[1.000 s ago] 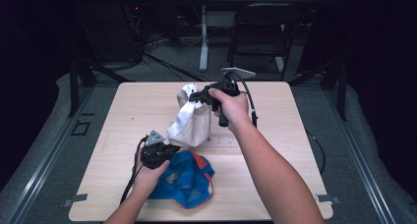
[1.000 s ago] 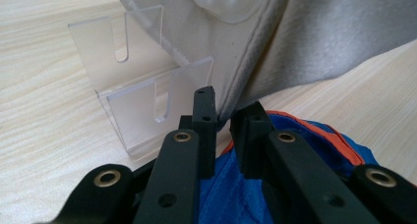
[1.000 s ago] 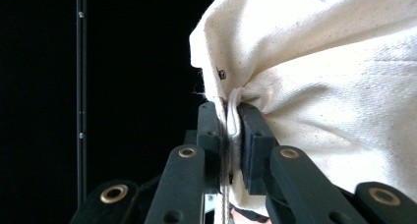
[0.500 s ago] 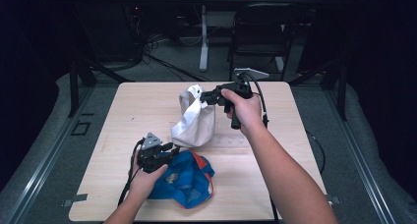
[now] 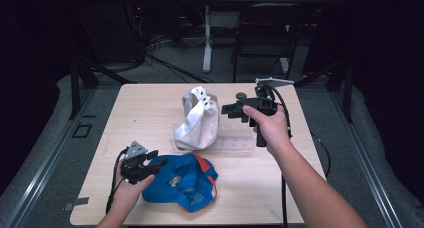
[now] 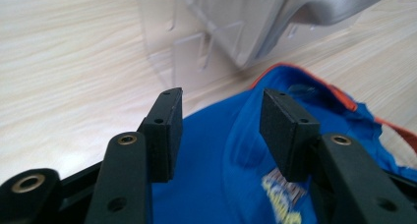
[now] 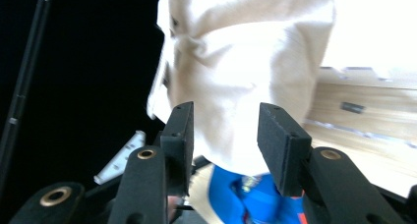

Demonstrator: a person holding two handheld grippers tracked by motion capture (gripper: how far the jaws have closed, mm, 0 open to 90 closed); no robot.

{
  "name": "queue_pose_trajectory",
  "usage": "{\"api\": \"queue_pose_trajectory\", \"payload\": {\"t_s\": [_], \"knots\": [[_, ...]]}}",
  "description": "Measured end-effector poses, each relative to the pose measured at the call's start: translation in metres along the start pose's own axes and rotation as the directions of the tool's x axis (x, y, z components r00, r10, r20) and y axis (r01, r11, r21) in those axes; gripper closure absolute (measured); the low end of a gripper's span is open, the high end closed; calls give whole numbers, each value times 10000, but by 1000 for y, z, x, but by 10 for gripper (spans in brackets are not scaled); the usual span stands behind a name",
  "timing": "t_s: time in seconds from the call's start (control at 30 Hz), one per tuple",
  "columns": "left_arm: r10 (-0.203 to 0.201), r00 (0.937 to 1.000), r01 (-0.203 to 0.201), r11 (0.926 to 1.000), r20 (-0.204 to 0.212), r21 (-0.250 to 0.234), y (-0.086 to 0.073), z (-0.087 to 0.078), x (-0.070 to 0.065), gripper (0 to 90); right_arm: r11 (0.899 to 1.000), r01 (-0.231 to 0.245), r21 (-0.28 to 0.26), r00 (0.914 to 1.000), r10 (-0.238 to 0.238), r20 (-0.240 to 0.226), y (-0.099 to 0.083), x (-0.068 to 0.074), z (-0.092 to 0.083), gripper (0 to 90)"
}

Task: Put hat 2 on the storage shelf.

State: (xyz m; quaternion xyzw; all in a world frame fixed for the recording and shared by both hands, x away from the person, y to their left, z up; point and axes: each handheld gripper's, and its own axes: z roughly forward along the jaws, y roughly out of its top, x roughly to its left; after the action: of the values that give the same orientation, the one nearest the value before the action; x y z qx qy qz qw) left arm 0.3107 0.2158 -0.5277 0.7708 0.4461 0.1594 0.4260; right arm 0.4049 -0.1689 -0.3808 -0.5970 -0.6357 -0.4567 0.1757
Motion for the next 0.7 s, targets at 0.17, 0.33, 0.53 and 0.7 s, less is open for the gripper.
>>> {"api": "queue_pose_trajectory", "payload": {"t_s": [0.17, 0.33, 0.53, 0.7], "knots": [[-316, 9993, 315, 9995, -209, -68, -8, -6, 10, 498, 9970, 772, -94, 9957, -766, 518, -16, -4, -4, 551], [-527, 9982, 526, 9986, -273, -27, -15, -7, 17, 498, 9927, 1205, 70, 9899, -1207, 746, -34, -11, 4, 550], [-610, 9976, 612, 9981, -317, 71, -19, -8, 22, 499, 9876, 1533, 352, 9833, -1559, 939, -53, -25, 15, 552], [-658, 9974, 663, 9977, -296, 139, -21, -8, 25, 499, 9868, 1557, 444, 9823, -1595, 981, -66, -35, 20, 551]]}}
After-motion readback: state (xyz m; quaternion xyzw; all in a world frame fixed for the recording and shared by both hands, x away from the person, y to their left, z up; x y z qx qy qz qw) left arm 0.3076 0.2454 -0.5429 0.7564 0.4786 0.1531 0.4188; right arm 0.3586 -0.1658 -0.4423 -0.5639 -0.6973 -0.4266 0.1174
